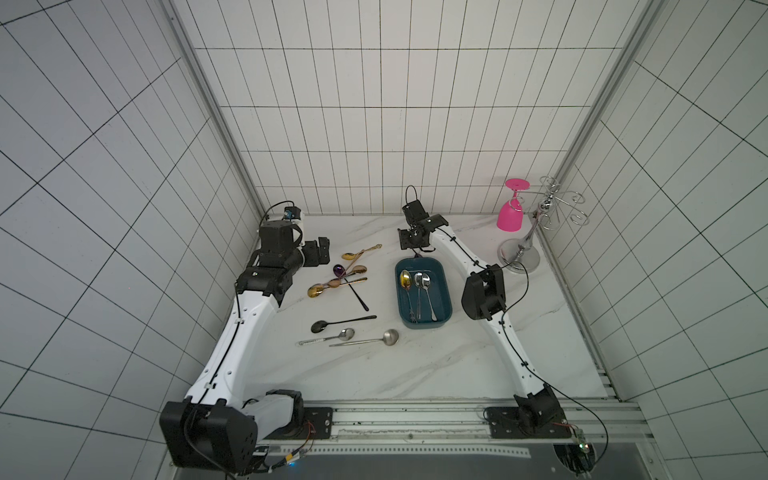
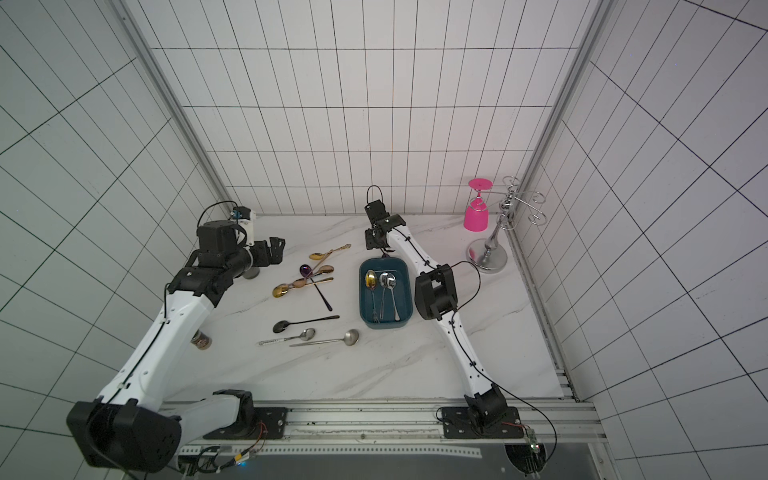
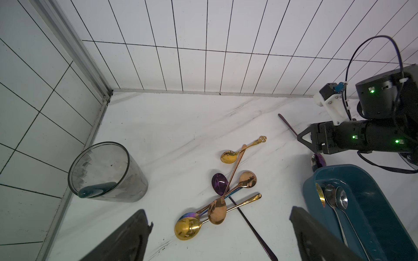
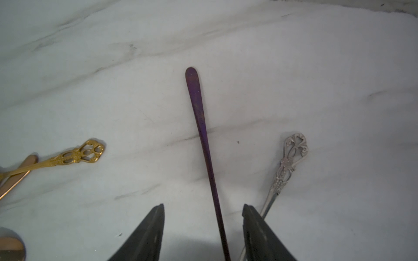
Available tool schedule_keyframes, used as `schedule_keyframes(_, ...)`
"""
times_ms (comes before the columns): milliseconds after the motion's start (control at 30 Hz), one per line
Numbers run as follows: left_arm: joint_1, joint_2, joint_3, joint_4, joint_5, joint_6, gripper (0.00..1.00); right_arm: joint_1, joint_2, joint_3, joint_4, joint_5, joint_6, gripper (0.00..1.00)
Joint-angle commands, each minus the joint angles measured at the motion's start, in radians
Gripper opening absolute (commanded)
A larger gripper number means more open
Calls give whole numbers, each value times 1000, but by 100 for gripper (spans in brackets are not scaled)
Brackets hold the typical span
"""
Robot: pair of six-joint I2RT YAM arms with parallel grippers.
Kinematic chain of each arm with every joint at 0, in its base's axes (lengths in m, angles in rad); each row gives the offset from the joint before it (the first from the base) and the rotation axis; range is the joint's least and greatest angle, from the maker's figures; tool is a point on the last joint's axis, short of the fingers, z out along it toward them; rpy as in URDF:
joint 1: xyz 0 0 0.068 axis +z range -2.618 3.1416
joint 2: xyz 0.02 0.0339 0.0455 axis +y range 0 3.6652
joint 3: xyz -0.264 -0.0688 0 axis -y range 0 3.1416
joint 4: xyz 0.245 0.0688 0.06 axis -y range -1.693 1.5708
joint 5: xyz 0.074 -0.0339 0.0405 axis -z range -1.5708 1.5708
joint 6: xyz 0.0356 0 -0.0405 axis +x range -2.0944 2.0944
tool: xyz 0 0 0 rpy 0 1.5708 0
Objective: Put the spoon into the storage box
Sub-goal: Move the spoon at the center of the board.
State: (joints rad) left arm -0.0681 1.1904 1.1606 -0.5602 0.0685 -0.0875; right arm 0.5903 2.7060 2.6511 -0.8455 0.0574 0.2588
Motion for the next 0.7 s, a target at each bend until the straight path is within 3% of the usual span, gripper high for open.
schedule_keyframes(0, 7, -5, -1, 16, 3, -11, 99, -4, -4, 45, 1, 4, 17, 68)
schedule_keyframes(200, 6, -5, -1, 16, 5, -13, 99, -78, -48, 37, -45, -77, -5, 70)
schedule_keyframes(367, 8, -2, -10, 24, 8, -14, 99, -101, -51, -2, -78, 37, -206, 72)
schedule_keyframes(667, 14, -6, -18, 28, 8, -14, 99, -110, 51, 57, -94, 22, -96, 69)
